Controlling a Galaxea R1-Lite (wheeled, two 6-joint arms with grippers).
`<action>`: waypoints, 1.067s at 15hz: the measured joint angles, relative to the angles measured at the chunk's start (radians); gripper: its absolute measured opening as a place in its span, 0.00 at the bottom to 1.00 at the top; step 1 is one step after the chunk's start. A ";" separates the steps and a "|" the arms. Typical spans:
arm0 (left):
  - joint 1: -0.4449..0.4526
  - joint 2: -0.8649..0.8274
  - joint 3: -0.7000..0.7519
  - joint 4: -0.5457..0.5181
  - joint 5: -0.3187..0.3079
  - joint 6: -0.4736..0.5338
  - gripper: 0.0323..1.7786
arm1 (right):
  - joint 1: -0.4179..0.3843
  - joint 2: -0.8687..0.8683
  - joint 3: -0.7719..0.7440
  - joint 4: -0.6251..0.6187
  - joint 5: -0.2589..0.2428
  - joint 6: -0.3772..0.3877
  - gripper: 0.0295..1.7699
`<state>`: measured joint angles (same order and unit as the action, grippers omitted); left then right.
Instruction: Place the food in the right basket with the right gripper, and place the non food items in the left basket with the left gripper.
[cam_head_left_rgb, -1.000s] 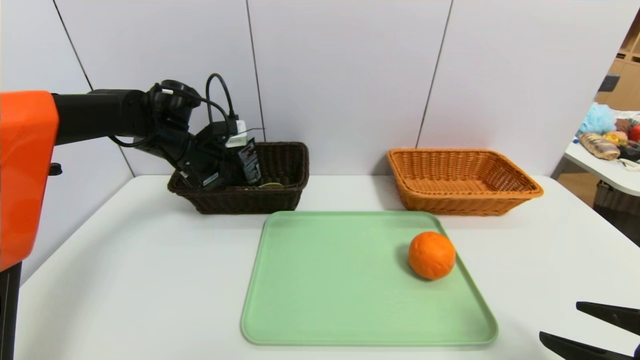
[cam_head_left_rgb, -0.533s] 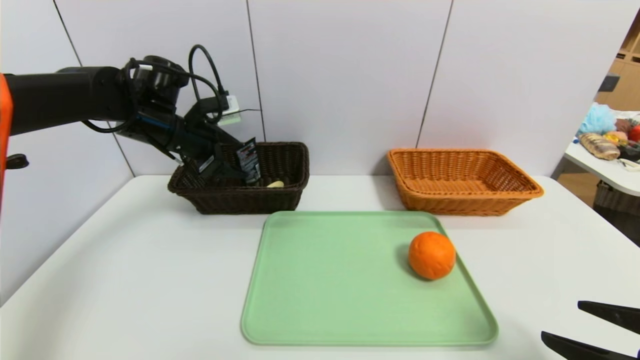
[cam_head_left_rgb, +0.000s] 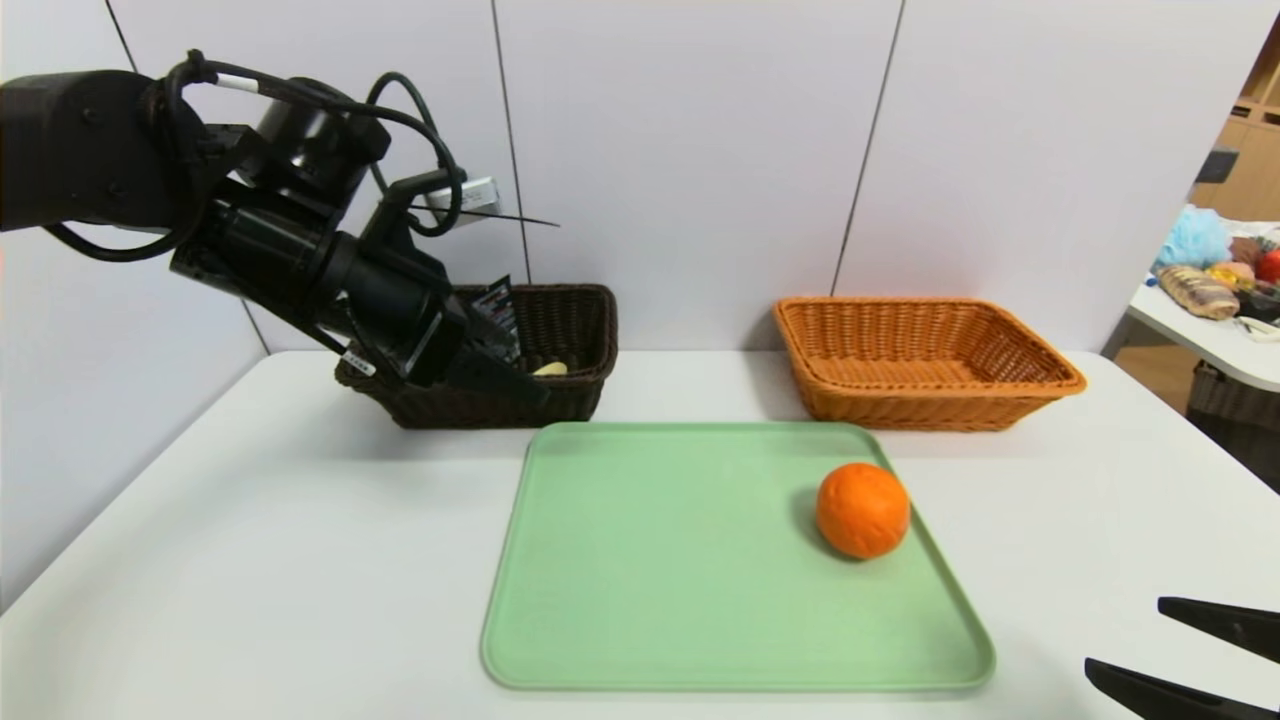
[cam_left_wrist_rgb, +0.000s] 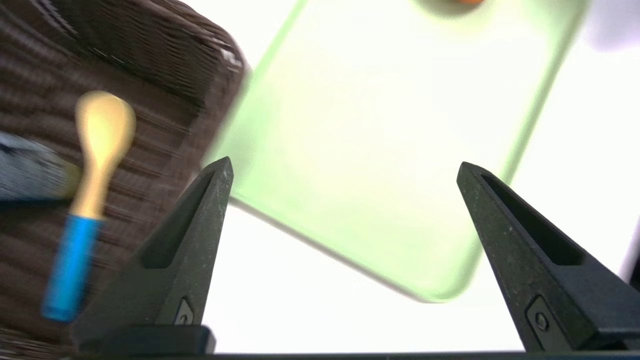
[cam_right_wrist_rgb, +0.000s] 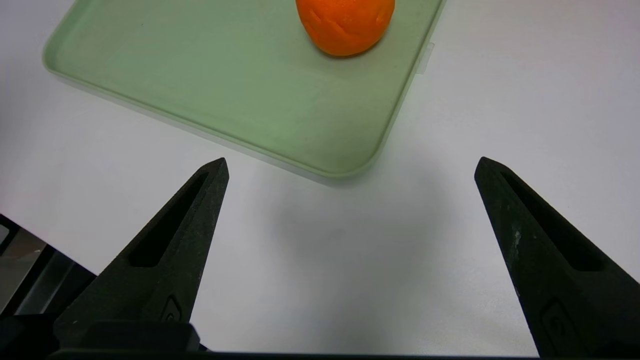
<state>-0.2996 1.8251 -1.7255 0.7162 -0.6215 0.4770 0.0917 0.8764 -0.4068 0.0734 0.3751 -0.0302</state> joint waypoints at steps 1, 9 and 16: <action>-0.012 -0.044 0.052 -0.019 0.008 -0.095 0.90 | 0.000 0.000 0.001 0.000 0.000 0.000 0.96; -0.148 -0.268 0.333 -0.107 0.491 -0.575 0.94 | -0.001 0.039 -0.020 0.000 -0.053 -0.002 0.96; -0.344 -0.371 0.577 -0.197 0.855 -0.783 0.95 | 0.006 0.220 -0.135 -0.046 -0.106 -0.008 0.96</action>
<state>-0.6436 1.4538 -1.1483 0.5194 0.2336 -0.3060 0.0974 1.0964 -0.5417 0.0272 0.2689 -0.0383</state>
